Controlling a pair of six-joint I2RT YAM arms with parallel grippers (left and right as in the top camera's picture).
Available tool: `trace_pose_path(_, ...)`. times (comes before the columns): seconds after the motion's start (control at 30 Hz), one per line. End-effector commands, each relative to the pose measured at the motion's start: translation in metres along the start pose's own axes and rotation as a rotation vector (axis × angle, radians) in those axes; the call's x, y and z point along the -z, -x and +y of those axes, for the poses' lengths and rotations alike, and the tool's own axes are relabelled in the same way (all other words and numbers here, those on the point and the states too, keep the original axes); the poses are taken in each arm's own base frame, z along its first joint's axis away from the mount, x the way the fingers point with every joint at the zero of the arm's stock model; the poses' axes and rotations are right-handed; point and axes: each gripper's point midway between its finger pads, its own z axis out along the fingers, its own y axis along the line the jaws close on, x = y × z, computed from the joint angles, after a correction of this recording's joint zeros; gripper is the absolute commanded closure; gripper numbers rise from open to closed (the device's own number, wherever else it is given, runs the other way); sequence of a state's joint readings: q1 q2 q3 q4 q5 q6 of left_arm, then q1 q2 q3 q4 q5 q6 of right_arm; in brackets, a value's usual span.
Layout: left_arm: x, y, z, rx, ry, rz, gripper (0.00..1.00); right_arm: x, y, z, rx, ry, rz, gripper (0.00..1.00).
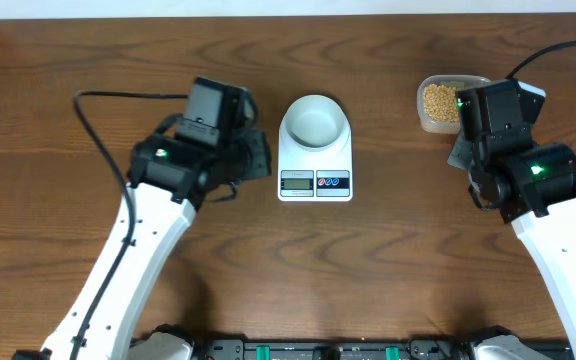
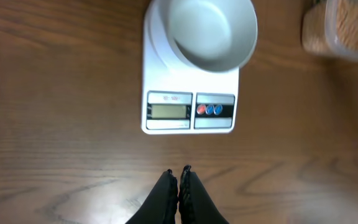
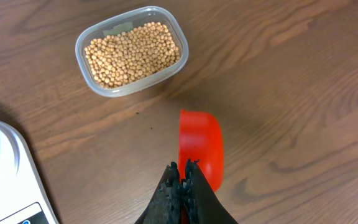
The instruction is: Scoop item into bowl and weigh 50g on scale
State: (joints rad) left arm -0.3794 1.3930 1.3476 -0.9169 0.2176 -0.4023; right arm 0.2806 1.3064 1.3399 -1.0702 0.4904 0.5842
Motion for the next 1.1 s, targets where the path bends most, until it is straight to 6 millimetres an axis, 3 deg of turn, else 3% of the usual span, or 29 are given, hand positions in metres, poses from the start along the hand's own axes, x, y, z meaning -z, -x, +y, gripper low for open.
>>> trace_pose_path(0.0, -0.023, -0.008, 0.005, -0.016, 0.093, 0.04, 0.93, 0.006, 0.01, -0.004, -0.031, -0.006, -0.036, 0.99)
trace_pose_path(0.33, -0.095, -0.029, -0.007, 0.112, 0.164, 0.151, 0.92, 0.005, 0.009, -0.001, -0.031, 0.001, -0.03, 0.99)
trace_pose_path(0.57, -0.124, -0.048, -0.001, 0.143, 0.224, 0.233, 0.92, 0.005, 0.009, -0.001, -0.031, 0.004, -0.03, 0.99)
trace_pose_path(0.67, -0.129, -0.047, 0.008, 0.152, 0.272, 0.22, 0.93, 0.005, 0.011, 0.0, -0.035, 0.007, -0.035, 0.99)
trace_pose_path(0.8, -0.119, -0.031, 0.032, 0.22, 0.483, 0.034, 0.93, 0.005, 0.012, 0.001, -0.036, 0.01, -0.039, 0.99)
trace_pose_path(0.87, -0.113, -0.029, 0.027, 0.206, 0.516, -0.03, 0.93, 0.005, 0.012, 0.001, -0.027, 0.009, -0.038, 0.99)
trace_pose_path(1.07, -0.112, -0.044, -0.02, 0.099, 0.438, -0.082, 0.93, 0.004, 0.011, 0.0, -0.004, 0.006, -0.035, 0.99)
